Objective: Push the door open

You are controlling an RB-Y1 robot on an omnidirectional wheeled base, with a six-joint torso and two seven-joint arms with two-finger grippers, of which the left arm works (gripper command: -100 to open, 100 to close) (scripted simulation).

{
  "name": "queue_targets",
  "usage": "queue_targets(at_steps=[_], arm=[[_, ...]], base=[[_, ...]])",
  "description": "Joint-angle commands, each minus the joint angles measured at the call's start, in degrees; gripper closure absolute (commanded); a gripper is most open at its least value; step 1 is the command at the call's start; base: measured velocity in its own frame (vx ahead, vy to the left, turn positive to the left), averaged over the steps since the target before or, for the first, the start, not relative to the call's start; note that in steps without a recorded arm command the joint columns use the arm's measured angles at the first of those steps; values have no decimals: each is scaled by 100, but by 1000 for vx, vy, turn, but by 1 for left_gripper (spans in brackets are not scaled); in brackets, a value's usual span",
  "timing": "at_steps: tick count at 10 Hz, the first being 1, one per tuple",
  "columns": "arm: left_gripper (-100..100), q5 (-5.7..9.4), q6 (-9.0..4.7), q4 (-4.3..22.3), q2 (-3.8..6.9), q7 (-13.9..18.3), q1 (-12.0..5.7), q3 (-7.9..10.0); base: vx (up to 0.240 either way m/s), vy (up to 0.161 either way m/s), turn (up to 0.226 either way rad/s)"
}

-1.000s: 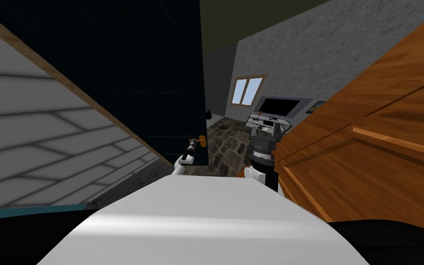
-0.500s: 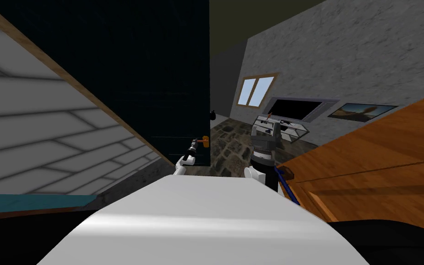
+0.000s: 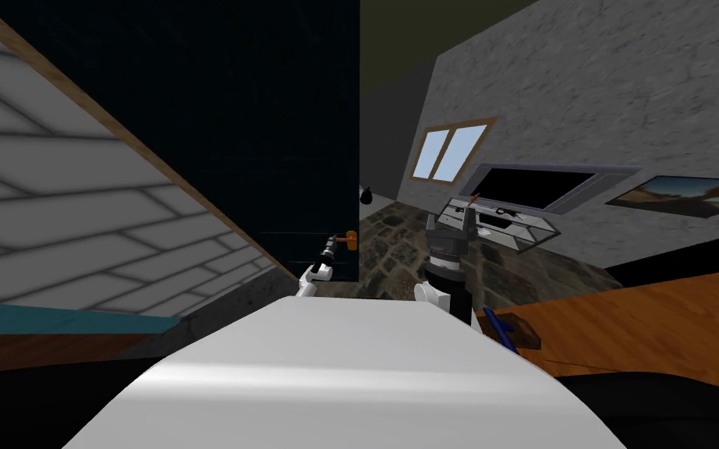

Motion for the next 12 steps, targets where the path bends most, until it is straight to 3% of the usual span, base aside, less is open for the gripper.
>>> queue_targets(at_steps=[1, 6, 12], arm=[[100, 47, -71, 25, 61, -74, -9, 118], [100, 168, -61, -49, -31, -283, 52, 3], [100, 354, -45, -162, -219, -603, 146, -172]], base=[[100, -14, 145], [114, -33, 149], [119, -90, 194]])
